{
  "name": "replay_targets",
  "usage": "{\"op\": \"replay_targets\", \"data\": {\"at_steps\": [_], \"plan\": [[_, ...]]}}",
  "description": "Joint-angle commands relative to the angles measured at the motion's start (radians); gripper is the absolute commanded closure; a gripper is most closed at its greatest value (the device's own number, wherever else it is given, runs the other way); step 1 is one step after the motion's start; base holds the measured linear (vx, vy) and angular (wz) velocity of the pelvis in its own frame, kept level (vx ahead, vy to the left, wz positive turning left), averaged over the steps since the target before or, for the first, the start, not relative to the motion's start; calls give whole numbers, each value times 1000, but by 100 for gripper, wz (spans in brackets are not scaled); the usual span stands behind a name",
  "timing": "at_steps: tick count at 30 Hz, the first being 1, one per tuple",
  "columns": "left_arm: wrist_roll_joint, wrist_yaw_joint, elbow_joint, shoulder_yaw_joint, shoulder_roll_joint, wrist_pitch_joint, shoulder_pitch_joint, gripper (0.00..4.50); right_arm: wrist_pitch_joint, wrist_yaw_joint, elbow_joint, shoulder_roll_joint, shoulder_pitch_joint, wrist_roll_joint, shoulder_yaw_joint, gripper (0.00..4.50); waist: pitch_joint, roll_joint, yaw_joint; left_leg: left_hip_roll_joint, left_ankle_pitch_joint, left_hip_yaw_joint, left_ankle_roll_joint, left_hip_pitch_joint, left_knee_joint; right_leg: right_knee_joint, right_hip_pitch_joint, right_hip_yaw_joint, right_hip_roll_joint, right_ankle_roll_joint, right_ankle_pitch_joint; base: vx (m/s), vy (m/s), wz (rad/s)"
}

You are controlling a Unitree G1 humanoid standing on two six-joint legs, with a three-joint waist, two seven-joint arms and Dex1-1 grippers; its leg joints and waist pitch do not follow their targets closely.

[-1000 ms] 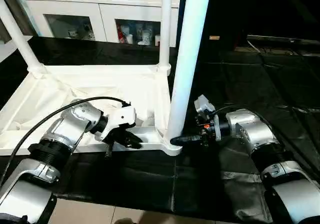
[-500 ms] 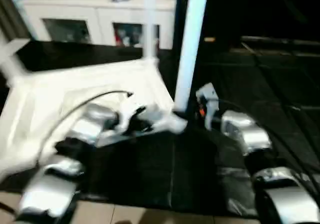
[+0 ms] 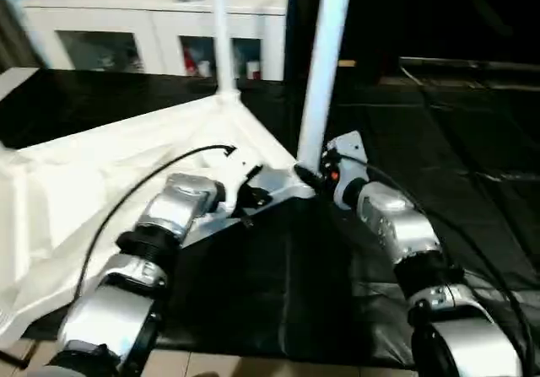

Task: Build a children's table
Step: Rotate leg to tighten

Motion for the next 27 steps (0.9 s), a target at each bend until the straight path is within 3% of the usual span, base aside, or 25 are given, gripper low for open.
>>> {"op": "replay_targets", "data": {"at_steps": [1,4,10,13,15,17,18,20,23,27], "plan": [[2,-21,-45,-13,6,-22,-5,450,8,96,5,7,18,11,72,125,-64,-3,6,24,-205,-12,35,-1,-68,-88,61,60,-82,-149,-278,0,0,0],[5,-85,-59,-28,40,-32,9,450,-5,170,14,-53,22,9,69,96,-69,-3,4,25,-173,-11,49,-3,-63,-84,62,62,-82,-167,-232,0,0,0],[19,-312,-85,-107,135,-183,46,450,-25,377,12,-163,8,40,66,56,-74,-1,14,31,-120,-6,84,-5,-54,-62,62,61,-78,-226,-86,0,0,0],[10,-422,-98,-133,174,-218,59,450,-36,490,6,-193,-4,64,71,25,-72,3,21,32,-141,-4,85,-3,-55,-66,59,60,-79,-224,-112,0,0,0],[3,-484,-113,-149,199,-234,68,450,-43,567,5,-213,-15,79,85,6,-70,8,30,37,-172,-5,69,3,-58,-70,54,61,-81,-219,-157,0,0,0],[10,-519,-122,-168,219,-255,73,450,-61,620,19,-227,-28,77,102,6,-67,11,36,39,-211,-6,51,7,-62,-73,51,61,-80,-217,-199,0,0,0],[23,-547,-124,-188,237,-279,74,450,-85,656,39,-232,-41,69,115,6,-67,2,36,39,-218,-6,44,6,-63,-73,53,61,-81,-214,-209,0,0,0],[28,-576,-127,-201,250,-298,77,450,-101,676,53,-230,-50,62,124,6,-66,4,39,38,-217,-7,41,6,-63,-72,52,62,-83,-211,-219,0,0,0],[28,-603,-134,-209,258,-311,80,450,-105,720,67,-223,-60,67,134,6,-69,3,43,38,-189,-7,43,4,-61,-68,54,63,-83,-213,-195,0,0,0],[31,-628,-140,-213,263,-329,81,450,-81,819,71,-217,-62,90,149,43,-72,3,49,39,-172,-7,54,3,-59,-63,54,62,-81,-221,-163,0,0,0]]}}
